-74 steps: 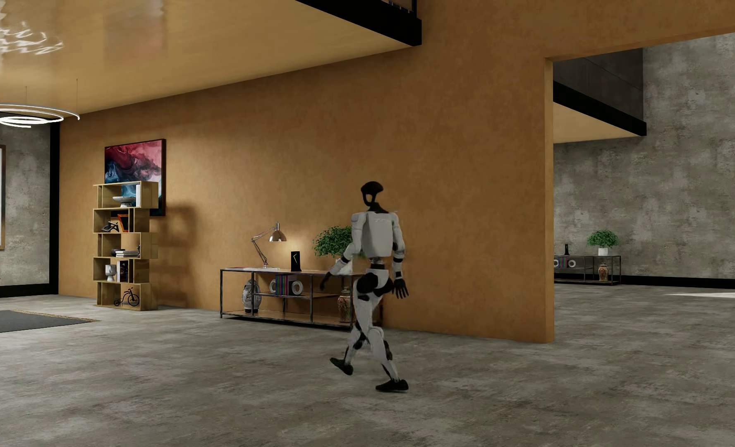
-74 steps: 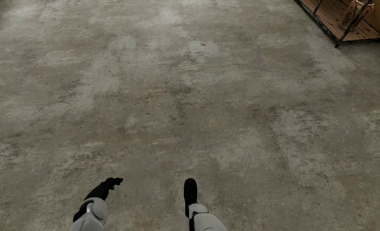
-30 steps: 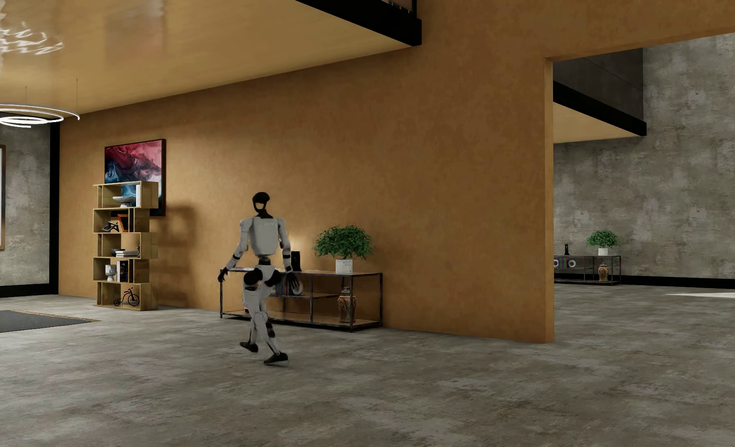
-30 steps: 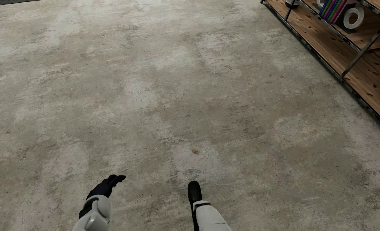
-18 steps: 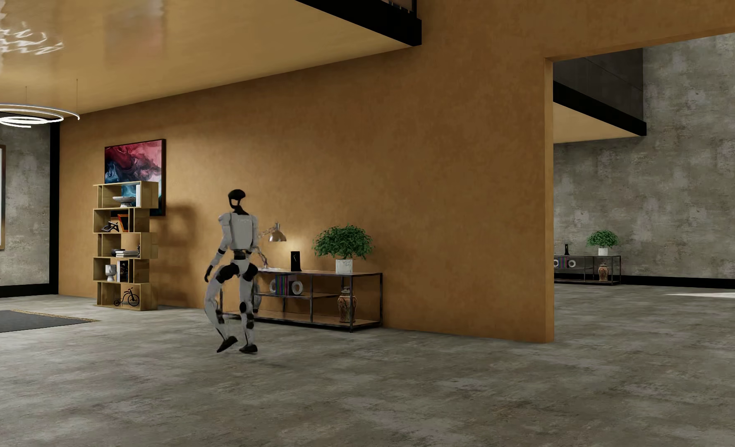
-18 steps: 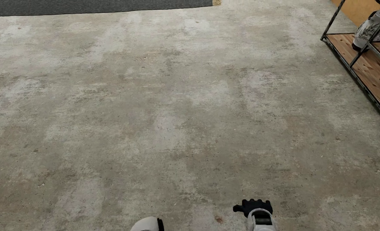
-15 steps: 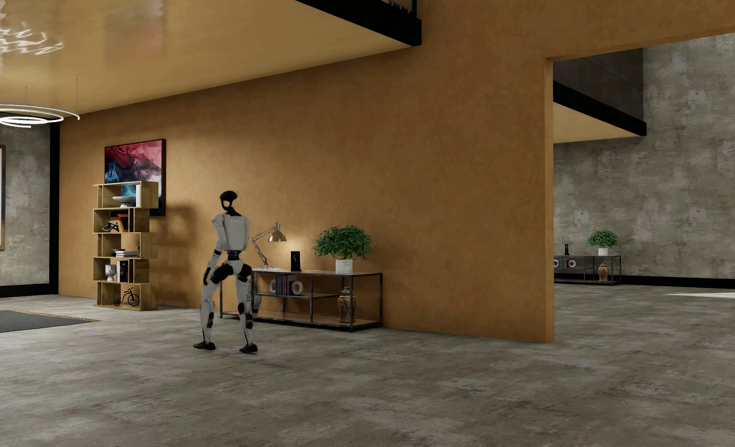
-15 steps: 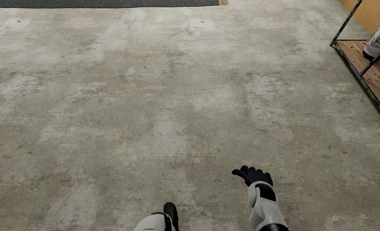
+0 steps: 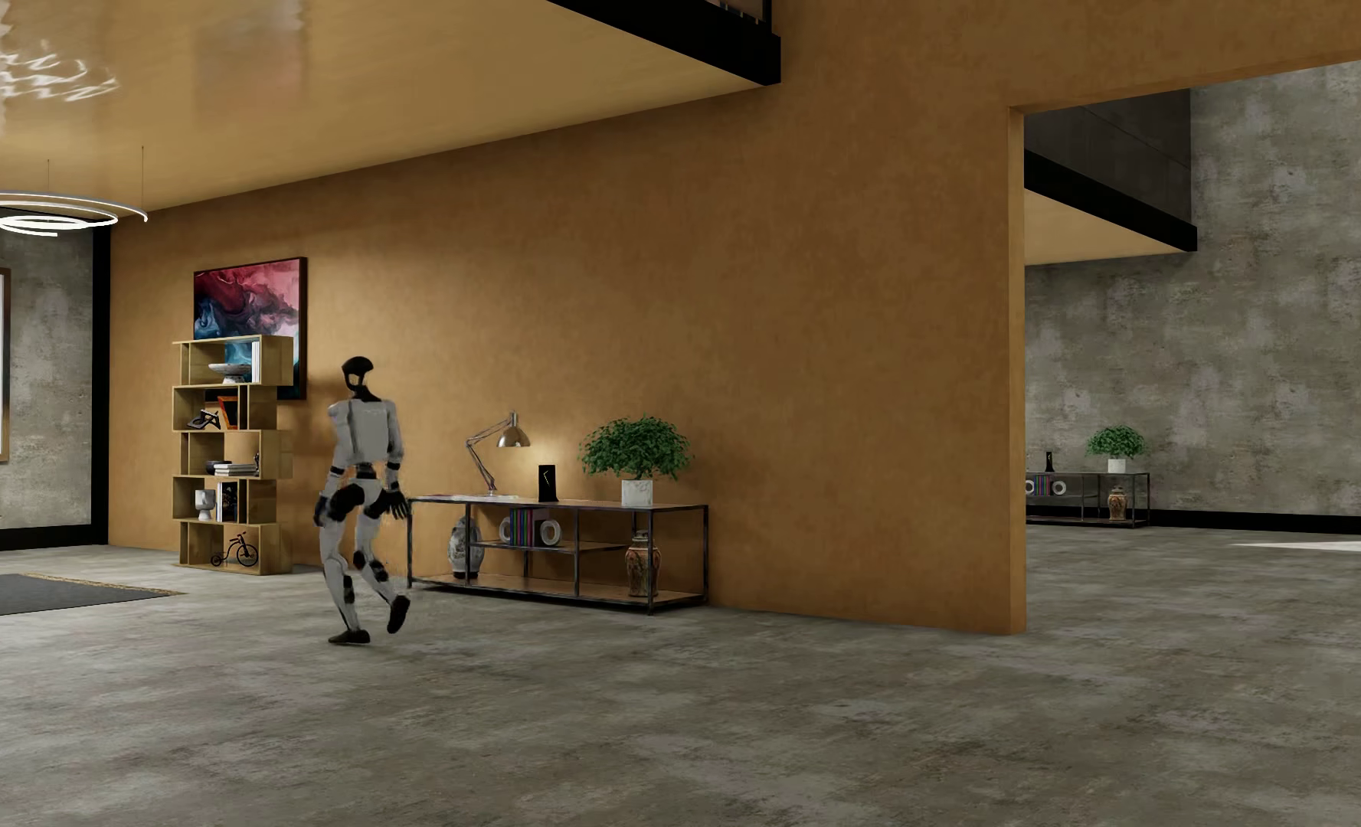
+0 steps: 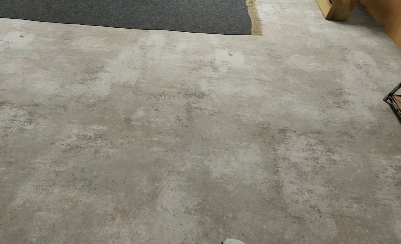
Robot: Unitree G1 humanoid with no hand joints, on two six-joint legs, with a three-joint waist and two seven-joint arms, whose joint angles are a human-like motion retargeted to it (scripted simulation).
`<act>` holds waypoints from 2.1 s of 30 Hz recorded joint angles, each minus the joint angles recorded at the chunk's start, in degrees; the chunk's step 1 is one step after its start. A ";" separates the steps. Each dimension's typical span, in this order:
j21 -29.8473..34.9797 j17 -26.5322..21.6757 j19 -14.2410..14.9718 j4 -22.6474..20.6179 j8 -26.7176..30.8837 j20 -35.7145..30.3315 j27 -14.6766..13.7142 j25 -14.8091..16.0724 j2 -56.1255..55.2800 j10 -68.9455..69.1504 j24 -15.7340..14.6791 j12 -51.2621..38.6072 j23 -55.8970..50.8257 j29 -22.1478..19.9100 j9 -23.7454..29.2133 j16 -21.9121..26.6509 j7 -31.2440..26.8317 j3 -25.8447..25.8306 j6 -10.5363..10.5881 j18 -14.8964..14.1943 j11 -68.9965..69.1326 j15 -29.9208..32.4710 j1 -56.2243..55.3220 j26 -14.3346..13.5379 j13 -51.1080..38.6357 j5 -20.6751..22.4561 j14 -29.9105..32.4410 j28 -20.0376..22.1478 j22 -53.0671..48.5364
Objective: Move towards the shelves
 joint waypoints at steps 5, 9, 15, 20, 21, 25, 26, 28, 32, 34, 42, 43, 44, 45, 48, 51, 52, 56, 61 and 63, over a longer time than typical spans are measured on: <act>-3.82 3.89 -0.93 -3.03 -8.77 -6.00 -6.82 -1.74 -7.18 -7.61 -1.85 -15.54 -3.14 4.04 -0.50 2.92 -4.95 -3.48 -0.50 -2.82 -50.36 2.58 14.30 -11.97 7.83 -2.94 -6.51 8.27 -7.15; -3.59 2.89 0.99 -2.70 -4.39 -8.96 -9.23 -8.26 -9.62 -11.24 -4.14 -17.27 -4.53 3.92 -0.71 6.24 -1.74 -3.39 0.32 -4.65 -65.85 0.03 26.23 -9.94 4.77 6.91 -8.70 10.33 -14.63; -16.54 9.78 -7.62 11.84 -9.24 -14.53 -4.17 8.20 -4.05 33.34 -0.02 -9.59 -10.57 -9.11 0.53 9.11 -2.56 -4.99 6.85 -6.14 -44.77 -3.82 14.64 1.66 0.52 10.64 18.62 -0.71 -2.33; -0.16 1.62 -5.53 18.82 -5.51 -0.73 -6.85 -8.45 13.49 46.58 -9.80 5.43 0.99 -6.33 0.47 5.48 -5.45 -0.65 8.97 -3.76 -54.08 -10.47 -11.29 2.59 -14.09 16.23 12.38 1.88 -4.33; 1.16 1.12 -5.01 18.90 -4.31 0.58 -8.70 -9.58 16.70 41.62 -10.48 8.39 -0.33 -6.88 0.34 5.46 -5.63 0.53 8.91 -3.46 -55.77 -11.82 -15.00 1.90 -15.97 16.72 11.98 3.53 -5.53; 0.34 1.02 -2.69 15.91 -0.28 4.55 -11.91 -0.44 26.58 -4.54 -11.24 16.12 -8.55 -9.15 0.16 3.78 -7.58 2.81 8.64 -5.40 -59.82 -18.26 -19.81 1.58 -21.87 17.74 14.94 8.78 -6.75; 1.35 0.61 -1.98 15.17 0.61 5.23 -11.61 0.63 28.82 -16.13 -11.52 17.40 -9.49 -9.78 0.26 2.92 -8.02 2.79 8.51 -7.14 -60.40 -19.72 -19.75 2.33 -23.10 17.86 13.26 8.16 -6.59; 4.02 -1.03 0.17 15.81 0.82 5.10 -10.20 0.00 32.62 -18.71 -11.18 18.20 -10.19 -10.04 0.64 1.71 -1.46 2.34 8.26 -8.89 -59.07 -21.33 -21.13 4.55 -23.67 16.98 11.51 5.31 -5.22; 6.19 -3.84 0.21 16.09 1.19 5.34 -6.94 -2.89 36.55 1.94 -9.30 16.76 -6.80 -7.62 1.00 -0.47 3.10 3.11 5.60 0.04 -43.00 -8.54 -19.33 5.42 -18.32 10.42 16.48 4.87 -4.22; 2.51 -2.87 2.56 13.46 -0.61 5.06 -3.36 -0.39 28.49 7.19 -9.04 13.22 -3.82 -6.00 1.37 -0.77 5.02 3.15 3.24 0.56 -20.98 2.43 -15.85 4.15 -14.12 3.38 9.24 6.21 -3.31; -2.13 1.32 -3.25 0.86 -3.10 -5.22 -2.72 -3.04 -4.05 -3.01 -3.22 -16.99 -3.36 -1.02 0.66 6.23 -1.27 -3.20 -1.16 -1.33 -18.61 -2.39 5.95 -2.71 0.23 0.81 -2.38 6.14 -3.87; -2.93 1.22 -5.00 -0.06 -6.74 -6.85 -3.01 -3.19 -4.96 -4.40 -3.14 -19.54 -3.79 -1.27 0.47 6.91 -2.21 -3.78 -1.31 -1.55 -28.82 -1.51 8.39 -4.10 0.69 0.29 -3.63 6.88 -6.02; -3.20 0.67 -3.88 -1.10 -11.15 -8.42 -3.69 -3.82 -4.59 -5.82 -2.83 -21.54 -4.03 -1.04 0.26 7.53 -2.86 -4.06 -1.48 -1.83 -41.23 -0.28 10.85 -5.27 0.83 0.67 -4.78 7.54 -8.38; -3.48 0.09 -1.37 -1.84 -14.29 -9.52 -4.53 -4.32 -4.21 -8.02 -2.62 -23.03 -4.41 -0.39 0.07 8.09 -3.29 -4.11 -1.56 -2.21 -54.38 1.59 13.45 -5.70 0.46 2.99 -5.38 7.51 -10.82; -4.92 -2.35 3.69 -4.15 -10.86 -9.98 -6.71 -4.81 -6.72 -11.23 -3.45 -22.36 -6.29 2.06 -0.34 8.43 -2.69 -3.75 -1.22 -3.06 -69.47 -3.64 21.38 -7.44 -1.23 9.66 -7.73 10.20 -16.76; -8.23 -1.15 -11.75 -3.50 -17.42 -12.32 -4.98 -3.80 -5.18 -3.67 -1.94 -17.45 -7.71 -1.39 -0.38 8.48 -3.48 -4.07 0.90 -2.41 -58.64 4.05 25.45 -5.51 -2.42 6.59 -2.88 9.11 -14.34; -9.63 0.23 -13.84 -1.64 -18.40 -13.39 -3.73 -2.70 -4.56 3.48 -1.25 -15.53 -7.81 -3.69 -0.23 8.47 -3.62 -4.56 2.07 -2.67 -53.65 3.15 24.24 -3.70 -2.43 5.52 3.46 7.06 -10.62; -8.67 4.42 -12.85 10.82 -19.23 -9.87 -1.86 -2.23 3.56 42.99 -2.96 -6.88 -1.49 -14.11 0.21 8.83 -4.07 -4.14 6.32 -5.81 -47.95 -7.73 6.26 5.64 -8.41 9.04 16.33 -6.99 4.05; -0.20 5.75 -10.54 19.43 -10.01 -3.08 -8.09 -2.99 17.99 41.49 -3.47 13.10 -3.09 -23.69 -0.25 8.61 -6.54 1.35 8.40 -1.27 -56.11 -13.11 -15.31 1.70 -19.26 18.32 11.67 -10.25 -1.69; 4.69 3.36 -9.66 17.22 -5.97 -0.34 -10.63 -4.15 22.19 23.36 -4.84 18.88 -6.74 -23.37 -0.53 6.17 -6.83 2.94 8.71 -0.32 -57.47 -15.89 -19.24 0.75 -22.46 20.03 12.69 -8.29 -4.02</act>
